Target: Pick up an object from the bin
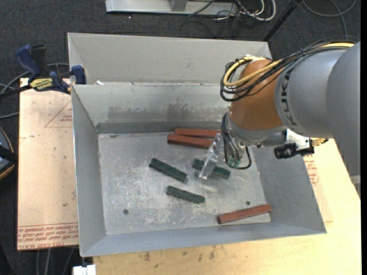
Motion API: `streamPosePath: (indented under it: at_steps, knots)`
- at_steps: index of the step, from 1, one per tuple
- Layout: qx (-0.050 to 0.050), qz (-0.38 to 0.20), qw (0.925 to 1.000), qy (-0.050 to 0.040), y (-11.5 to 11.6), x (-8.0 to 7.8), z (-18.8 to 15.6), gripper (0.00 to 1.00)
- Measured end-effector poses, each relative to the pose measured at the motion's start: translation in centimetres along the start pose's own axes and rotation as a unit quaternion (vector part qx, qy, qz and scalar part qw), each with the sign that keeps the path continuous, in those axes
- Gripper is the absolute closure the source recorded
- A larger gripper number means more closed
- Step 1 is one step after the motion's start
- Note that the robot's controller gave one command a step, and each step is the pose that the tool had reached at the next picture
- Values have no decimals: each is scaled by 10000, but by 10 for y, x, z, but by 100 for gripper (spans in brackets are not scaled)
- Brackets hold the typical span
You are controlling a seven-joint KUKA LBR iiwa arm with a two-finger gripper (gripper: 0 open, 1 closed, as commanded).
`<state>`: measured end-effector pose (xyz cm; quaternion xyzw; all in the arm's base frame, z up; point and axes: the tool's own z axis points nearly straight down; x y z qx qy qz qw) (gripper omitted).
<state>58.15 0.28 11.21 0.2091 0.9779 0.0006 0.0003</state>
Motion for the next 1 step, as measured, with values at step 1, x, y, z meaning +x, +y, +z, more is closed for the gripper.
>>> streamPosePath:
  at_steps: [1]
  knots:
    - [1,-3,10000,1,0,0,-14,100]
